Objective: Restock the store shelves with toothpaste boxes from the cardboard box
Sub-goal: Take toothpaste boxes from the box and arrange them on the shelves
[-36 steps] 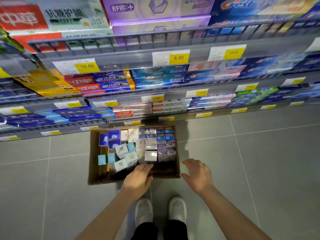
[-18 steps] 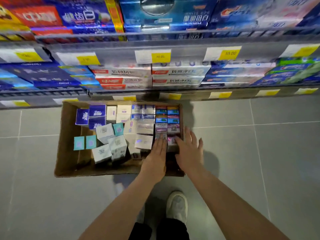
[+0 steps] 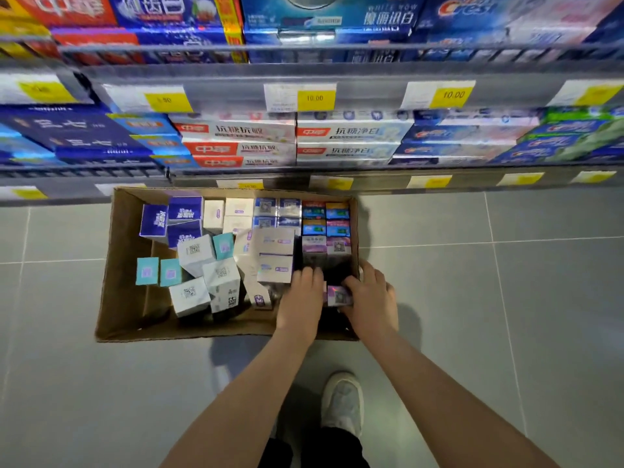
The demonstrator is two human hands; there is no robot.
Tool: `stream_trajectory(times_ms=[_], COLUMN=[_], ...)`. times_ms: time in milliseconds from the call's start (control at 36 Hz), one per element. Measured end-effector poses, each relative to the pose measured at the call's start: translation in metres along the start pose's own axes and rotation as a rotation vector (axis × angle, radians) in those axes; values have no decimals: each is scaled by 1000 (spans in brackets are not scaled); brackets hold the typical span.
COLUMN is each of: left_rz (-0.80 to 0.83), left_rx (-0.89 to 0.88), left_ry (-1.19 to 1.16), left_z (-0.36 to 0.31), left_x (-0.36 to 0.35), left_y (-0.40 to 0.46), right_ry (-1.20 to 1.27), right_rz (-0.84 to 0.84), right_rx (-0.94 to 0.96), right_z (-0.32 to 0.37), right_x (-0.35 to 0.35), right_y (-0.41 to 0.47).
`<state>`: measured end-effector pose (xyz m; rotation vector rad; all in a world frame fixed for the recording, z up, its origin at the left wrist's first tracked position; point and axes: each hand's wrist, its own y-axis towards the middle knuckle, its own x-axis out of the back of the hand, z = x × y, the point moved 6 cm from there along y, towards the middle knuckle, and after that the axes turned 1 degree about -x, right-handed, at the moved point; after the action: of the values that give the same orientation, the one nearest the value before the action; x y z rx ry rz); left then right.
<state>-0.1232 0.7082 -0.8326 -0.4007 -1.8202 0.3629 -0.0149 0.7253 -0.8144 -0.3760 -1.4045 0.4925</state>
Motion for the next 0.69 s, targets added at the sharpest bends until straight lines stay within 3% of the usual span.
stream_trajectory(times_ms=[139, 278, 389, 528, 694], left_rz=[68, -4, -56, -14, -91], left_rx=[-23, -50, -25, -59, -197], left_ry=[-73, -280, -432, -591, -503], left_z=[5, 1, -2, -2, -10], left_x=[1, 52, 139, 280, 433], left_y=[-12, -35, -58, -93, -140], right_ry=[107, 132, 235, 324, 455], right_rz=[-106, -108, -81, -33, -130], right_rx=[63, 141, 207, 154, 208], right_z=[6, 12, 29, 54, 90], right_x=[27, 74, 142, 256, 384], right_y=[-12, -34, -62, -115, -184])
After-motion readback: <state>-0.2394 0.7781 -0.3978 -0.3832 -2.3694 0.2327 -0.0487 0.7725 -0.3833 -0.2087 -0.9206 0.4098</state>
